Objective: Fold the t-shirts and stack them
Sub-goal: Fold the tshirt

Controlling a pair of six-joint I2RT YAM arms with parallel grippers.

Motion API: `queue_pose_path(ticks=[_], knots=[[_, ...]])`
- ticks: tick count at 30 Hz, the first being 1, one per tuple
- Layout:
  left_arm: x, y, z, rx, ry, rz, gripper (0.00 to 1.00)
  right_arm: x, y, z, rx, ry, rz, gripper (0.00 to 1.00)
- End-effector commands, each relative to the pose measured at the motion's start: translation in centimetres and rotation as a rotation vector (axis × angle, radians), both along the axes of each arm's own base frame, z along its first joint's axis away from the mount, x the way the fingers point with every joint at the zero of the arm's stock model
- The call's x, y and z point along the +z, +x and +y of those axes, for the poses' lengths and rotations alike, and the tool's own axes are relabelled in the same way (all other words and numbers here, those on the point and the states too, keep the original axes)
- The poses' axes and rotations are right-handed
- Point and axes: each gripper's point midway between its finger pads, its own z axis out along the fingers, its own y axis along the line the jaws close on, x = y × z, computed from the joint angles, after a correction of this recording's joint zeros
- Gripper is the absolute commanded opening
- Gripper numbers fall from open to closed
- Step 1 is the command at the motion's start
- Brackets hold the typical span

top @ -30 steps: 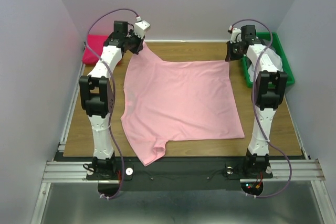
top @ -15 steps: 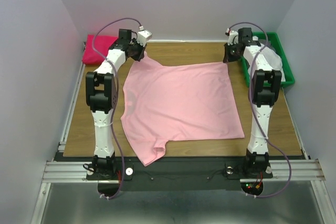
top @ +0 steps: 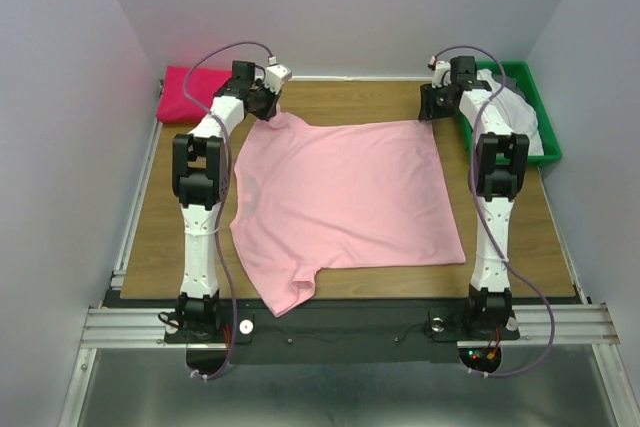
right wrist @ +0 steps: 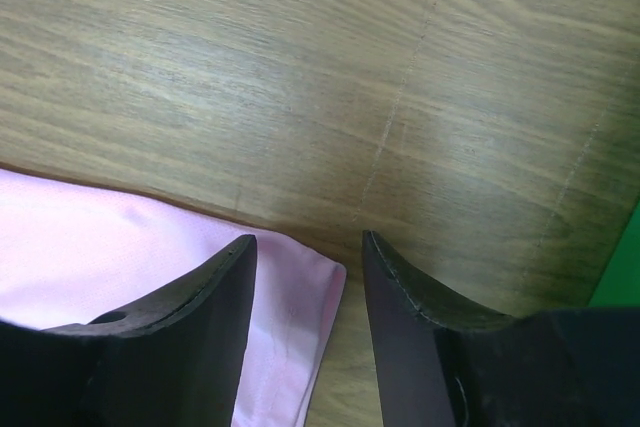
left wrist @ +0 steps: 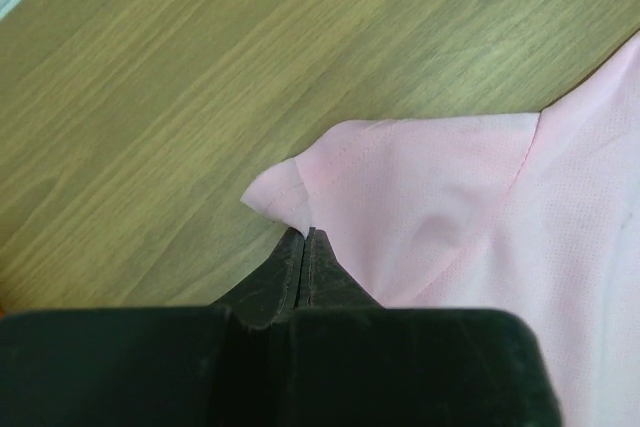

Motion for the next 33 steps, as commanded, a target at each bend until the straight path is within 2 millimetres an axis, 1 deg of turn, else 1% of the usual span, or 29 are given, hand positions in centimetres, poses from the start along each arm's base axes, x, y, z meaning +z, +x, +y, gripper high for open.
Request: queue_pose_path(ticks=[1,7,10,11,13,15,17,18,19,22,24,27,28,30,31,32,33], knots=[[3.8,2.0,0.2,0.010,-0.012,-0.103,0.00,1.1,1.9,0.1,-0.011,0.005,-0.074,0.52],[3.6,2.3,0.2,0.011,-0.013,-0.102,0.00,0.2,1.4,0.0,-0.001,-0.007,-0.054,0.49],[3.2,2.4,0.2,0.015,-0.014,-0.094,0.00,-0.6,1.4,-0.2,-0.008,-0.013,-0.044,0.50],[3.1,2.4,0.2,0.016,-0.015,-0.092,0.00,-0.6,1.6,-0.1,-0.008,-0.011,-0.048,0.51],[2.9,2.5,0.2,0.020,-0.013,-0.088,0.00,-1.0,1.6,0.0,-0.006,-0.004,-0.041,0.50],[3.0,2.6,0.3,0.022,-0.010,-0.092,0.00,-1.2,1.5,0.1,0.000,0.003,-0.037,0.41],[2.9,2.7,0.4,0.024,-0.004,-0.091,0.00,-1.1,1.3,0.3,0.009,0.010,-0.033,0.29],[2.9,2.8,0.4,0.024,-0.005,-0.091,0.00,-1.2,1.0,0.5,0.016,0.017,-0.028,0.19],[3.0,2.8,0.4,0.024,-0.007,-0.092,0.00,-0.8,1.0,0.6,0.019,0.023,-0.032,0.10],[3.4,3.0,0.2,0.027,-0.021,-0.096,0.00,0.0,1.1,0.7,0.020,0.028,-0.045,0.01],[3.8,3.1,0.2,0.029,-0.029,-0.098,0.00,0.6,1.2,0.8,0.025,0.033,-0.058,0.01],[5.3,3.0,0.2,0.030,-0.059,-0.111,0.00,2.5,1.5,1.1,0.037,0.047,-0.091,0.01],[6.3,2.8,0.2,0.024,-0.071,-0.123,0.00,3.7,1.5,1.2,0.040,0.051,-0.108,0.01],[7.6,2.5,0.2,0.015,-0.078,-0.138,0.00,4.8,1.4,1.3,0.042,0.057,-0.124,0.01],[8.6,2.0,0.3,0.010,-0.077,-0.152,0.00,5.2,1.3,1.3,0.046,0.054,-0.130,0.01],[9.2,1.7,0.3,0.004,-0.077,-0.158,0.00,6.5,1.1,1.3,0.048,0.049,-0.149,0.01],[9.6,1.4,0.4,-0.008,-0.066,-0.168,0.00,6.5,0.8,1.2,0.048,0.045,-0.144,0.01]])
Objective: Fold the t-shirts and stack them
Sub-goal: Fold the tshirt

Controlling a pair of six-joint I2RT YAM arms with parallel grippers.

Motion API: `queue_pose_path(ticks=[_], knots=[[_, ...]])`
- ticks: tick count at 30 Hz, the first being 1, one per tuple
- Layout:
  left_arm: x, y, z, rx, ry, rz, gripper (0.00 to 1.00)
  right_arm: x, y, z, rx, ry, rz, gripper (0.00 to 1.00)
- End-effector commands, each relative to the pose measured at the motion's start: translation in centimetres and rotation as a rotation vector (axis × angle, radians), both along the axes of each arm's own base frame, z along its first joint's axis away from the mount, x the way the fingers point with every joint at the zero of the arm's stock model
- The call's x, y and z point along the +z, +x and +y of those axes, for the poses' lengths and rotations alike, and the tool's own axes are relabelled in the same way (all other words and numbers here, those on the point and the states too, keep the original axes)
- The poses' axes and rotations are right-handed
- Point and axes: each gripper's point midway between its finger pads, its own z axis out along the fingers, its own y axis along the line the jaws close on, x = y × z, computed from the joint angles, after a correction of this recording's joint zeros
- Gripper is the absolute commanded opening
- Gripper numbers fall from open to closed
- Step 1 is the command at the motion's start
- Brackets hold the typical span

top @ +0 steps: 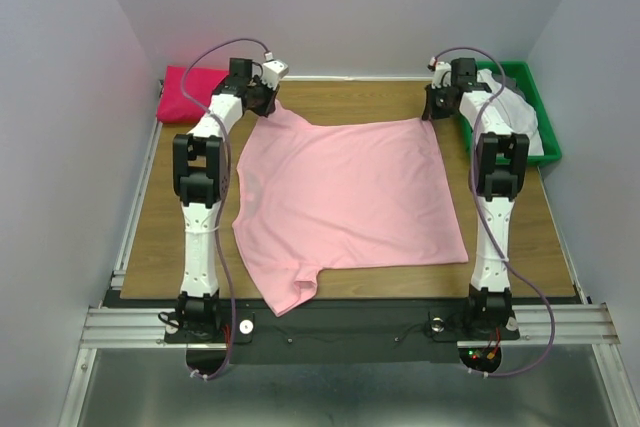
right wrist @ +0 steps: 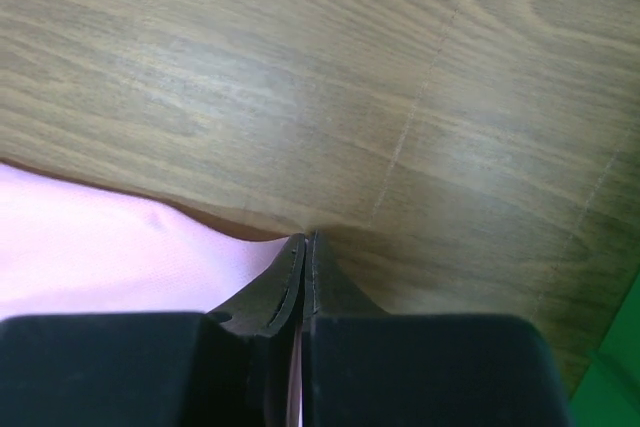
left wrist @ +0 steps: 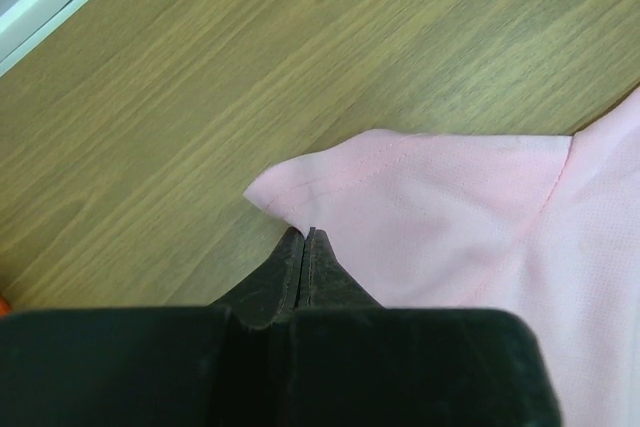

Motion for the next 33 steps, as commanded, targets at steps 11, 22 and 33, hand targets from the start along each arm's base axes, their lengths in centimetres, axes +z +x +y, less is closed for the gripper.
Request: queue_pose_path(ticks=[11,22,33], knots=[[11.8,-6.9,0.6,-0.096,0.001,-0.156,0.00,9.8,-3.6,0.2,0.073,-0.039,-0.136,0.01],[11.2,-14.3,1.0,-0.135,0.000,-0.098,0.00,9.4,-8.4,-0.5,0.137,-0.086,-0.099,0.01],[5.9,-22.6,1.4,-0.199,0.041,0.031,0.00,6.6,-12.2,-2.0,0.177,-0.152,-0.031,0.01]])
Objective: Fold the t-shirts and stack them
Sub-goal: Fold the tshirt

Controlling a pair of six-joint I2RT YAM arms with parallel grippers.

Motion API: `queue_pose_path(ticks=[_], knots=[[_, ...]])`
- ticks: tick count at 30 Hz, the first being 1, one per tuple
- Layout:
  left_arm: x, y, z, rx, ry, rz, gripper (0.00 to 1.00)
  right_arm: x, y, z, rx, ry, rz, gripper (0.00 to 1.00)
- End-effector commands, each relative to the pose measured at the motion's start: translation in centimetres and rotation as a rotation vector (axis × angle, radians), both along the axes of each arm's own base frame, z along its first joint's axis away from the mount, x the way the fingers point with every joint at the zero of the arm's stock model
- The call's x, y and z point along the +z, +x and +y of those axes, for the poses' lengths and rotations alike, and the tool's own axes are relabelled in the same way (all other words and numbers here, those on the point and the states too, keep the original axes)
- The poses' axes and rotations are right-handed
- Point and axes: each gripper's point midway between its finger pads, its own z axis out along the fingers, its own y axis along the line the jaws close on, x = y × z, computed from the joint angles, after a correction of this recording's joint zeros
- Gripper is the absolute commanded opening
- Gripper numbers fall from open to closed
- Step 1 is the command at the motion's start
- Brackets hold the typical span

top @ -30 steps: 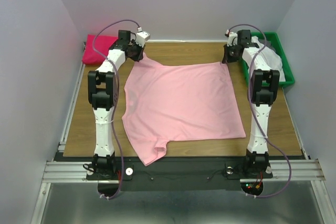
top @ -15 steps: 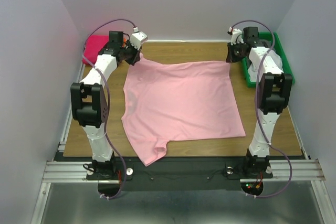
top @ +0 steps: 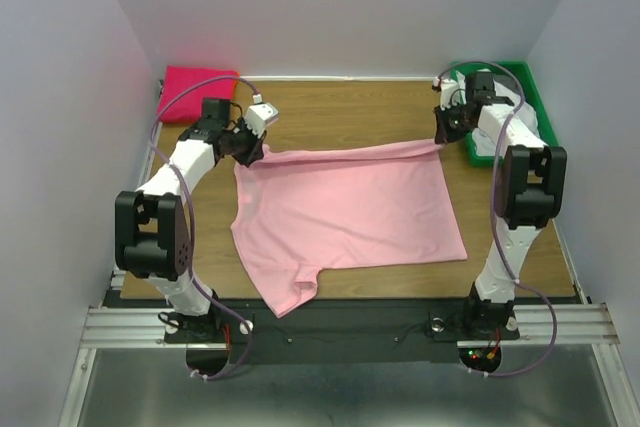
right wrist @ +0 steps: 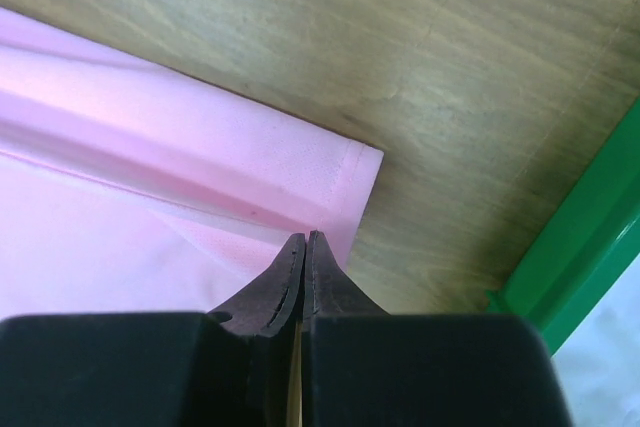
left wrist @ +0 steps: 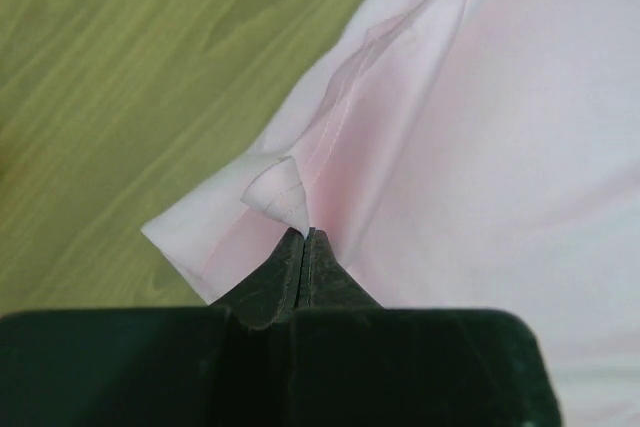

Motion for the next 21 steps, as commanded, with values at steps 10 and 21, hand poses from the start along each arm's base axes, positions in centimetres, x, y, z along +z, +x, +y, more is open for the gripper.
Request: queue_pose_path(ticks=[10,21], knots=[[-8.0,-6.6,0.2,-0.144,0.179,0.120,0.00,-3.6,-2.6,-0.6,0.071,-0.037,0.063,0.01],[-4.8,-8.5,-1.3,-0.300,0.120,0.121,0.42,0.3,-2.7,-0.6,0.083,-0.045,0.005,0.44]])
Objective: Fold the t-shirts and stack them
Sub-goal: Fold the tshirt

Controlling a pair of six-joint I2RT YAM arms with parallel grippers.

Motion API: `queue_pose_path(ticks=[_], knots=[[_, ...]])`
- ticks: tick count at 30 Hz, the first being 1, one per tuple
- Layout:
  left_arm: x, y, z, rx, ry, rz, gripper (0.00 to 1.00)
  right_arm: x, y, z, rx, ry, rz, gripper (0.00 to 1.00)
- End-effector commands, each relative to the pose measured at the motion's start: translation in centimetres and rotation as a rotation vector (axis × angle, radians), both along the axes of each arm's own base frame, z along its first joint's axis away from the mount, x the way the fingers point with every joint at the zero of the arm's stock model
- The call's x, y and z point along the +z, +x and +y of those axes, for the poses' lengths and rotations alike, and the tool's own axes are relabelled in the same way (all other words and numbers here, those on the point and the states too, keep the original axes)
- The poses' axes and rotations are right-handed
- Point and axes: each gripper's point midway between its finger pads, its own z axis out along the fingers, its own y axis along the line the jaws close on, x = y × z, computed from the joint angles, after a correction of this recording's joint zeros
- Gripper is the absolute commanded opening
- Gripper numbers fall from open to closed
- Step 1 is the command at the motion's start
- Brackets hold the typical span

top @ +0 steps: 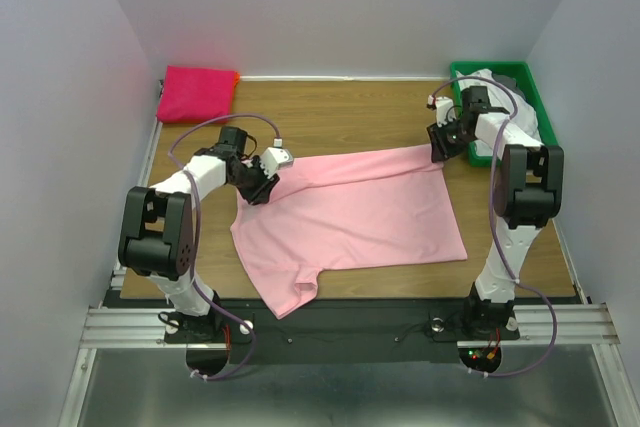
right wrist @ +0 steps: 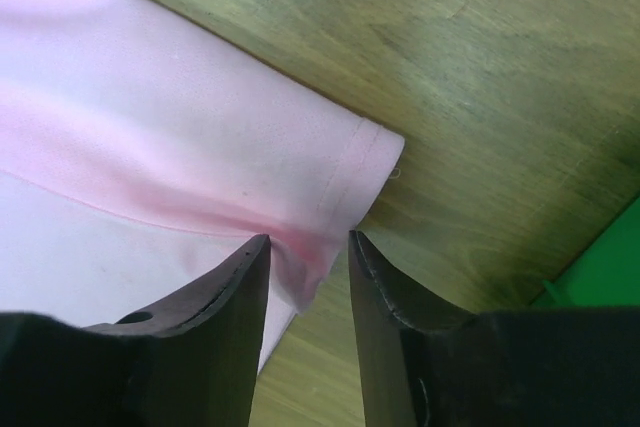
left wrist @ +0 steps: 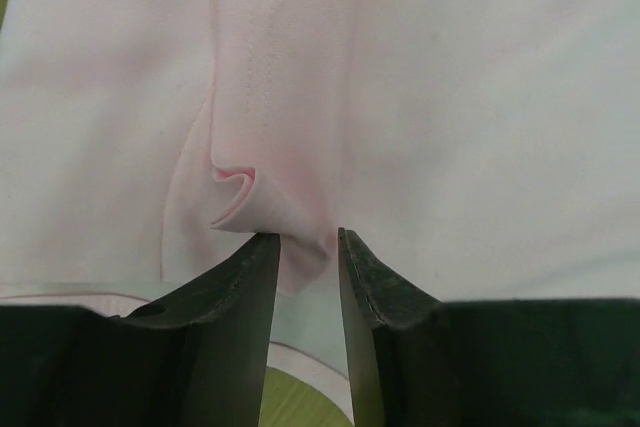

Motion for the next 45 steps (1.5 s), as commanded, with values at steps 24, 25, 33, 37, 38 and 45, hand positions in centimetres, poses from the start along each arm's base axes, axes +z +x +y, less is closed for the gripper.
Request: queue_pose_path(ticks=[24,25,33,37,38,45], knots=[[2.1,4.6,-1.7,0.046,-0.071,0.034,0.26,2.1,1.0,1.3,0.004,0.064,0.022,0.38],[2.4,4.3,-1.7,0.027,-0.078,0.036,0.21,1.9,1.0,1.2,0.002,0.058,0.024,0.38],[3.8,-2.8,-2.5,-0.227,-0.044,0.007,0.02,2.0,0.8,0.8,0.004,0.038,0.022,0.37],[2.4,-5.8,-1.9,-0.375,0.043,-0.004,0.31,2.2,0.6,0.4,0.002,0.014,0.020,0.37],[2.3,-6.4,-1.6,-0.409,0.061,-0.010,0.34,2.2,0.5,0.4,0.003,0.010,0.021,0.37],[4.2,-4.3,-2.5,-0.389,0.029,-0.036,0.45,2.5,0.5,0.3,0.006,0.006,0.019,0.37]])
